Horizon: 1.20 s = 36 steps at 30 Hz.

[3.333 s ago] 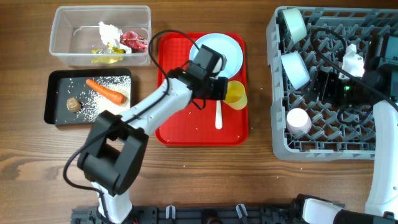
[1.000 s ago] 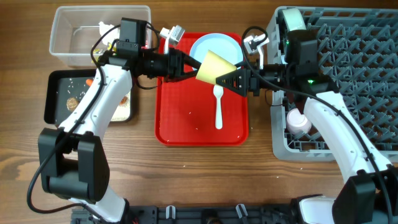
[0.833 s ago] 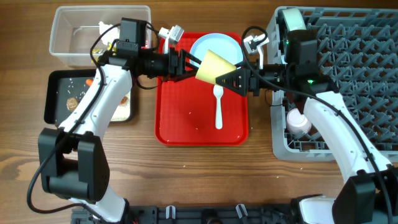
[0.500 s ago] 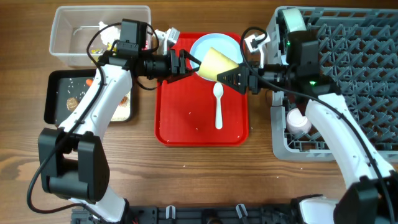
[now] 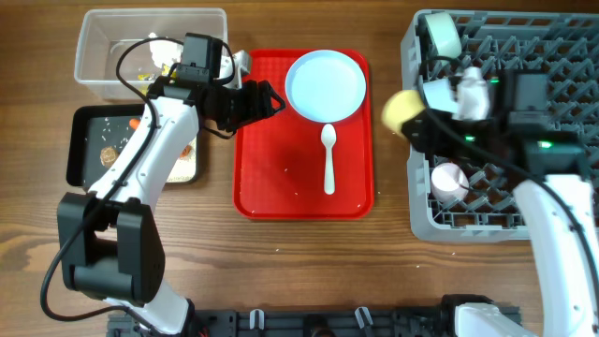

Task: Sort waste into correct bins and load items into the dishwasher rack
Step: 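Hand the yellow cup from the left gripper to the right gripper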

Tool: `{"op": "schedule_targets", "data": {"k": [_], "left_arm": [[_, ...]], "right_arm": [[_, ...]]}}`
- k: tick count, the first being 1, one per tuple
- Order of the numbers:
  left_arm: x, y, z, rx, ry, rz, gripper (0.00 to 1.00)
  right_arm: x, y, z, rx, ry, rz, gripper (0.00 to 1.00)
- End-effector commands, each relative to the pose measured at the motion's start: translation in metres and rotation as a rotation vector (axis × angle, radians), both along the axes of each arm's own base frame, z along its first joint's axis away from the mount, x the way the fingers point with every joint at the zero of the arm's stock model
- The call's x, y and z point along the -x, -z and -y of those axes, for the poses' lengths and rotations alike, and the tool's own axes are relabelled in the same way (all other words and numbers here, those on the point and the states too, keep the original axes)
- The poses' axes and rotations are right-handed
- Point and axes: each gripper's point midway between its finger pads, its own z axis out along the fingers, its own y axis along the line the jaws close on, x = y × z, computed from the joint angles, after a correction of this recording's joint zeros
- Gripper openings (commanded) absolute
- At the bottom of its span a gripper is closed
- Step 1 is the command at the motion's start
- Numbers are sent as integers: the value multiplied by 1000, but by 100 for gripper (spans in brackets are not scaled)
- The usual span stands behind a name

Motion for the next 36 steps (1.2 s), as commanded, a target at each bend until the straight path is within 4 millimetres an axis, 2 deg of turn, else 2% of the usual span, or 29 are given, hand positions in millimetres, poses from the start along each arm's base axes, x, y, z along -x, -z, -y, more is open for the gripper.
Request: {"op": "schedule_targets", "data": {"k": [1, 5, 10, 16, 20, 25, 28, 36], "left_arm": [[0, 5, -2, -69, -7, 19, 76], [3, 19, 6, -124, 10, 7, 76], [9, 46, 28, -194, 59, -12, 77], [17, 84, 56, -277, 126, -19, 77], [22, 111, 68, -338, 156, -27, 77], [29, 139, 80, -368, 192, -43, 79], [30, 144, 82, -371, 198, -48, 82], [30, 144, 82, -370, 197, -46, 83]], "right_arm": [[9, -13, 43, 116, 110, -10, 59], [27, -7, 76, 194, 205, -95, 59], [50, 3, 115, 276, 333, -202, 60], [64, 7, 143, 318, 456, -257, 60], [66, 11, 153, 332, 489, -286, 60], [64, 27, 160, 345, 505, -362, 60], [64, 37, 160, 341, 494, -409, 60], [63, 57, 164, 349, 483, -496, 61]]}}
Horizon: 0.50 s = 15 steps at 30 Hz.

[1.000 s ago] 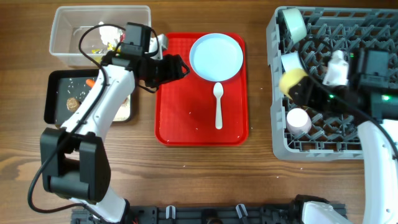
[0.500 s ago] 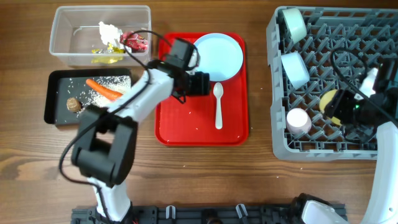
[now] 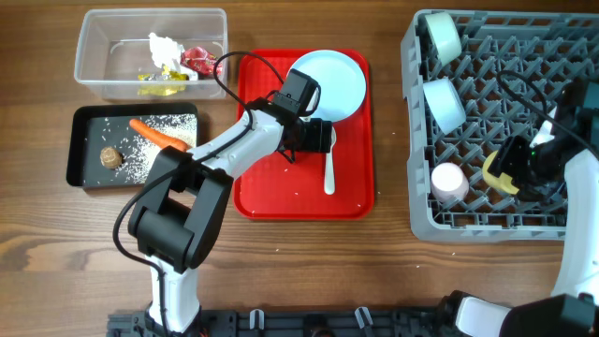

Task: Sort waste into correct bins and load items into the dishwasher rack
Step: 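Hand the yellow cup from the left gripper to the right gripper, then lower the yellow cup into the dish rack and open the right gripper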

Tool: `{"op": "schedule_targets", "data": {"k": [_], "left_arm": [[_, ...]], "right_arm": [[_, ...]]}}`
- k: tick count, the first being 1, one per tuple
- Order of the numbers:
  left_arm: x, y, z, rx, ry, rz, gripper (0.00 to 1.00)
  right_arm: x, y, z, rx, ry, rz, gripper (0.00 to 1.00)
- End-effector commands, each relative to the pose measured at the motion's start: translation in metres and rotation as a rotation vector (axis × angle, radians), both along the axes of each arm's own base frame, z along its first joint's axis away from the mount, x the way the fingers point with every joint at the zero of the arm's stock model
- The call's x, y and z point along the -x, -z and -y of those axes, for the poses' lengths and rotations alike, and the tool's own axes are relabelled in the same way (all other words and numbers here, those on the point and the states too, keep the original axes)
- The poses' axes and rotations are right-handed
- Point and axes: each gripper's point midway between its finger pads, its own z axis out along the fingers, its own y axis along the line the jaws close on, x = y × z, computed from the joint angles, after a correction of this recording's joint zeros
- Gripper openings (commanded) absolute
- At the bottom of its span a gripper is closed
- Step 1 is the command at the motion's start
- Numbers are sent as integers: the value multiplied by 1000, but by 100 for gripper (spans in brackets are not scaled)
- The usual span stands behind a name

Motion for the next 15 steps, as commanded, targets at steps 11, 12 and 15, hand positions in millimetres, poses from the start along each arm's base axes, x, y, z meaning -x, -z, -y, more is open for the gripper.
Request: {"op": "schedule_targets", "data": {"k": [11, 12, 15], "left_arm": [[9, 31, -9, -63, -2, -52, 81], [9, 31, -10, -64, -2, -53, 81], [9, 31, -10, -64, -2, -53, 81]], "right_arm": [[-18, 26, 16, 20, 39, -66, 61], [-21, 29, 17, 19, 46, -67, 62], [-23, 33, 19, 18, 47, -72, 70]]}}
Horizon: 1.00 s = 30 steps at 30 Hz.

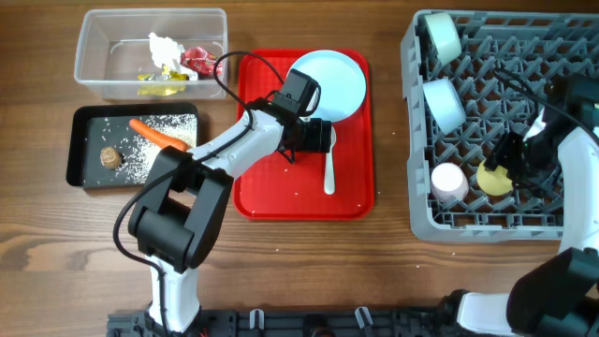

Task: Sort waste into correct bins and load items into the dishwasher rack
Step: 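Lower the yellow cup into the dish rack and open the right gripper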

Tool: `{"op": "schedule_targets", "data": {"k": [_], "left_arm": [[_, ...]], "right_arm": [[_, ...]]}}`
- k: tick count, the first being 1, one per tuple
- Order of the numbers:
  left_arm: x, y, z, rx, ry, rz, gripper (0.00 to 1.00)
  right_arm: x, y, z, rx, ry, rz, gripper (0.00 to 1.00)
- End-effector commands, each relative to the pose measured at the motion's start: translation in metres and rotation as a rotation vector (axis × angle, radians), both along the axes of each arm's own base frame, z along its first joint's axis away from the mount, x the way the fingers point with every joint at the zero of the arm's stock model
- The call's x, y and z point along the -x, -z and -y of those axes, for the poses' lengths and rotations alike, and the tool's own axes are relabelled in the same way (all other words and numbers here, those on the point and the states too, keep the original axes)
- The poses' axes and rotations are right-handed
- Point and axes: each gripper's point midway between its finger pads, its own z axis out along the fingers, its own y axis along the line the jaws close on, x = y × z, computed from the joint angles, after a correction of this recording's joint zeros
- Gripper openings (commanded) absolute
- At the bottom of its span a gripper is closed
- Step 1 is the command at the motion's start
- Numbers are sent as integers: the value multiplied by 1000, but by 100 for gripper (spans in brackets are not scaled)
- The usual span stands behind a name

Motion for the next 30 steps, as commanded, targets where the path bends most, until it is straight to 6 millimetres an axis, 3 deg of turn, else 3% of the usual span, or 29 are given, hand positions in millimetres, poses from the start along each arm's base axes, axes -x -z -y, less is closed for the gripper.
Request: {"op": "schedule_targets", "data": {"k": [1, 5, 13, 18, 23, 26, 30], "left_arm": [[10, 31, -9, -61, -1, -55, 81], [9, 31, -9, -61, -1, -53, 81], [9, 31, -9, -60, -1, -52, 82], [9, 31, -9, -60, -1, -52, 83], [9, 25, -9, -58, 3, -46, 90], [7, 11, -9, -45, 1, -23, 91], [-5, -24, -10, -10, -16, 51, 91]], "right_arm": [[-6, 2, 9, 26, 26, -7, 73], [-8, 2, 10, 28, 30, 2, 84], [-16, -7, 3, -3, 23, 60, 91], [-29, -42, -3, -20, -16, 185, 93], [-39, -100, -26, -76, -130, 382, 94], [-38, -123, -39, -98, -182, 467, 94], [-34, -139, -58, -99, -242, 524, 94]]}}
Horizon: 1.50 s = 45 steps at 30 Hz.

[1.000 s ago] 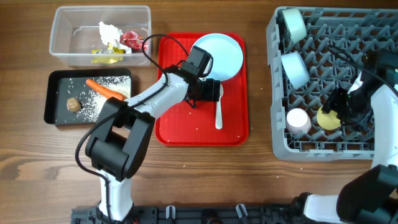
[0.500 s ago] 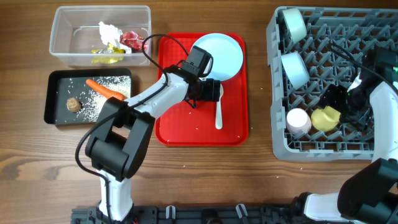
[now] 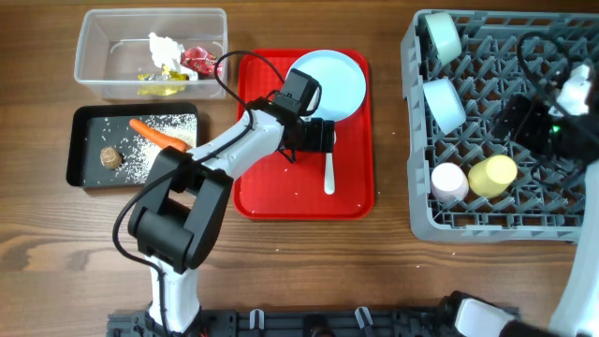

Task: Sort waste into correct bins and load items into the dishwasher rack
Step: 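Lower the yellow cup into the dish rack and open the right gripper, then move the right gripper to the light-blue plate rim and grasp it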

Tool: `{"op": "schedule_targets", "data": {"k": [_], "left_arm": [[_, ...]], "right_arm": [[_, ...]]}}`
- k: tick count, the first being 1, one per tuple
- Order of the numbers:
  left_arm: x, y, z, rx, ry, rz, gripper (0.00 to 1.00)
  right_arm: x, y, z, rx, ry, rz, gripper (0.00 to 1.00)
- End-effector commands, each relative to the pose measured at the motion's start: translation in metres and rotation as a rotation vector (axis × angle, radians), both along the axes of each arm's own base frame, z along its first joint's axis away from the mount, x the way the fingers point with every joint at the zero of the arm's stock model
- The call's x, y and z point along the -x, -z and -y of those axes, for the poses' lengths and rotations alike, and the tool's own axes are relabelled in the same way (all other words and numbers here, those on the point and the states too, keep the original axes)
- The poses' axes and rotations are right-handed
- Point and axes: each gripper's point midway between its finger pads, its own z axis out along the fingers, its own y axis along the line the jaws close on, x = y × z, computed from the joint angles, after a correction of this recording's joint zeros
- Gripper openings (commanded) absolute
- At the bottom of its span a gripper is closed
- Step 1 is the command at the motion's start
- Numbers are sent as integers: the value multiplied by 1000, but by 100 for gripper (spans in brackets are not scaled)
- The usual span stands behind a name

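Observation:
On the red tray [image 3: 271, 187] lie a white plate [image 3: 328, 80] and a white spoon [image 3: 328, 173]. My left gripper [image 3: 321, 136] sits low over the spoon's bowl, hiding it; its fingers cannot be made out. A yellow cup [image 3: 493, 173] stands in the grey dishwasher rack [image 3: 421, 220] beside a pink cup [image 3: 448, 183]. My right gripper [image 3: 524, 122] hovers over the rack, up and to the right of the yellow cup, apart from it and holding nothing.
A pale green cup [image 3: 442, 33] and a light blue cup [image 3: 444, 103] occupy the rack's left column. A clear bin [image 3: 94, 84] with wrappers stands at the back left. Below it is a black tray [image 3: 80, 173] with a carrot and crumbs.
My right gripper has let go of the yellow cup and has moved up and to the right of it. The cup stays beside the pink cup. The left arm has not moved.
First my left gripper was by the clear bin and my right held the yellow cup at the rack's left edge. Then the left sat over the spoon while the right brought the cup down into the rack's front. Now the cup stands free.

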Motion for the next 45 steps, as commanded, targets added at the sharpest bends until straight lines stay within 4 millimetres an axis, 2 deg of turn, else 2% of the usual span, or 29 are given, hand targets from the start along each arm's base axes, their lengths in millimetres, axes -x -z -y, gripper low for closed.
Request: {"op": "schedule_targets", "data": {"k": [1, 4, 6, 8, 9, 13, 17, 21, 25, 28, 31, 33, 35, 39, 45], "left_arm": [[-9, -32, -12, -5, -26, 74, 91], [-20, -70, -18, 19, -47, 159, 95], [-25, -94, -19, 20, 12, 235, 95], [-29, -115, -20, -13, 80, 322, 96], [-31, -119, -22, -34, 90, 348, 96], [-44, -125, -40, -153, 47, 415, 96], [-48, -118, -72, -138, -154, 328, 96], [-46, -107, -114, -102, -346, 197, 97], [-40, -98, -151, -125, -413, 113, 98], [-33, -94, -167, -148, -442, 69, 98], [-27, -91, -174, -161, -452, 41, 99], [-26, -90, -175, -164, -453, 33, 99], [-26, -89, -175, -164, -453, 33, 100], [-26, -89, -175, -164, -453, 33, 100], [-26, -89, -175, -164, -453, 33, 100]], "right_arm": [[-1, -18, -30, -25, -121, 73, 94], [-4, -20, -51, -25, -188, 81, 94], [-6, -20, -61, -26, -220, 86, 94], [-9, -22, -70, -24, -253, 100, 94], [-10, -23, -74, -24, -264, 103, 95], [-16, -27, -89, -54, -291, 134, 94], [-36, -34, -127, -104, -390, 205, 89], [-70, -22, -169, -114, -414, 224, 86], [-108, 18, -201, -97, -358, 181, 81], [-127, 65, -199, -69, -249, 83, 80], [-135, 102, -196, -54, -201, 2, 77], [-139, 125, -199, -59, -193, -43, 67], [-141, 144, -201, -60, -185, -81, 62], [-145, 173, -212, -56, -204, -115, 56], [-147, 201, -215, -56, -178, -159, 54]]}}
